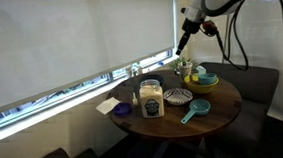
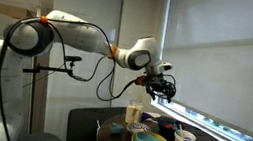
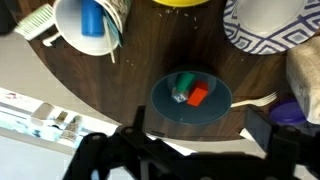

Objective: Remove the block from the grey bowl and put it on the front right side of the table

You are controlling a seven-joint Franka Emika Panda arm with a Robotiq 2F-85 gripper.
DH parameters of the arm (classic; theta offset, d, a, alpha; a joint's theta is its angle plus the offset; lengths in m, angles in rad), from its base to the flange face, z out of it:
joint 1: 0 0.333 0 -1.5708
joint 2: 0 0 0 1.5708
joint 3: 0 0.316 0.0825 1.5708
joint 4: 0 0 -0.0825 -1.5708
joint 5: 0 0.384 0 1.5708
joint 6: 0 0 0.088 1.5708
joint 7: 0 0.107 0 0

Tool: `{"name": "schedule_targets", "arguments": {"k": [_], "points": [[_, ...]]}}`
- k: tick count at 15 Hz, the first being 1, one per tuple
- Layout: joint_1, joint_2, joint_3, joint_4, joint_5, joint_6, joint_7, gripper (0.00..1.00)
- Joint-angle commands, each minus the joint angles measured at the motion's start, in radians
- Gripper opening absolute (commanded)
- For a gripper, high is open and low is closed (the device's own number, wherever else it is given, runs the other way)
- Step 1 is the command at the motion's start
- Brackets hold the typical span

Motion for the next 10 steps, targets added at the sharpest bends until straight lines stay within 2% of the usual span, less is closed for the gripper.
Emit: {"name": "schedule_targets", "arguments": {"k": [1, 2, 5, 8, 10], "points": [[-0.026, 0.202, 0.031, 0.246, 0.075, -0.100, -0.141, 1.00], [-0.026, 0.109, 0.038, 0.104, 0.027, -0.029, -0.062, 1.00], [-0.039, 0.195, 0.048, 0.205, 0.036, -0.059, -0.103, 1.00], [-0.041, 0.200, 0.049, 0.228, 0.038, -0.076, -0.108, 1.00], [-0.034, 0.289, 0.050, 0.325, 0.050, -0.149, 0.042, 1.00]]}}
